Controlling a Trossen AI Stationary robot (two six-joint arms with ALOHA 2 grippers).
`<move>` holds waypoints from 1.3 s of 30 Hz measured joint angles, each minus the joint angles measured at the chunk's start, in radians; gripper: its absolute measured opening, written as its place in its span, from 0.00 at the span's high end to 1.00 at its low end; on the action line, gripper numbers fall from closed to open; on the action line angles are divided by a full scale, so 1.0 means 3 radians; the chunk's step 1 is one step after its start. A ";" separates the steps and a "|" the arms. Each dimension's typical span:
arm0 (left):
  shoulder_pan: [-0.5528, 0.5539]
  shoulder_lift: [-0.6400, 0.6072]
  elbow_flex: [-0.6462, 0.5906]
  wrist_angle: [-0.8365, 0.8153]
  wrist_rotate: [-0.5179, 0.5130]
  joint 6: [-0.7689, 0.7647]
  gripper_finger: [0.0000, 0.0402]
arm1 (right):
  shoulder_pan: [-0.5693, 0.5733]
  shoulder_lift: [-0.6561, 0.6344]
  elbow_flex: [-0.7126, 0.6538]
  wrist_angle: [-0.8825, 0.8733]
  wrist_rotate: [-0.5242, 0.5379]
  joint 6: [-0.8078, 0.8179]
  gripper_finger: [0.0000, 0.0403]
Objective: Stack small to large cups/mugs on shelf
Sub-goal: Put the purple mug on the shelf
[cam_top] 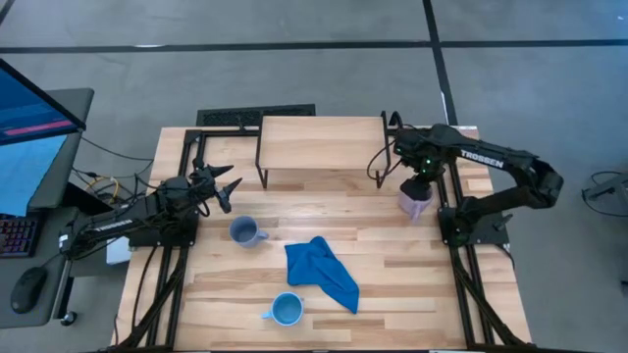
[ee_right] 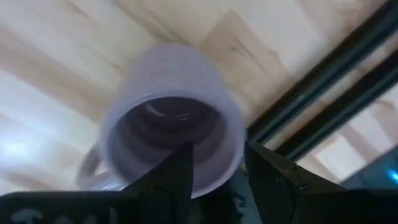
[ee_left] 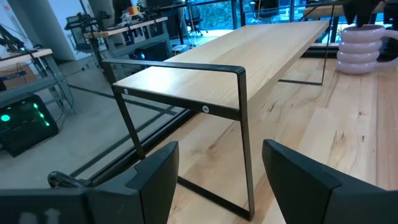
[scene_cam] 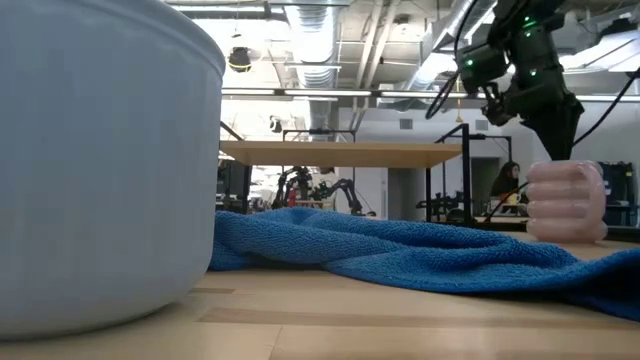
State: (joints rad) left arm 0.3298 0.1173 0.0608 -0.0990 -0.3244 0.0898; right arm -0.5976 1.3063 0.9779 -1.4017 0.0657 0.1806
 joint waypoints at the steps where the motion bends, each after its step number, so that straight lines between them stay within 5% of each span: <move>1: -0.0001 -0.0001 0.0000 0.0000 0.0000 0.0000 0.44 | 0.0000 0.0030 0.0000 0.0000 0.0064 -0.0005 0.59; 6: -0.0001 0.0000 0.0000 0.0000 0.0000 0.0000 0.44 | -0.0005 0.0133 -0.0001 0.0003 0.0240 -0.0019 0.59; 39: -0.0001 0.0000 -0.0001 -0.0001 0.0000 0.0000 0.44 | -0.0333 0.0191 -0.0003 0.0178 0.0032 -0.0279 0.59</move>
State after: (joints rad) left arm 0.3294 0.1173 0.0605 -0.0994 -0.3244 0.0898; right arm -0.6975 1.3636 0.9771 -1.3483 0.0753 0.0970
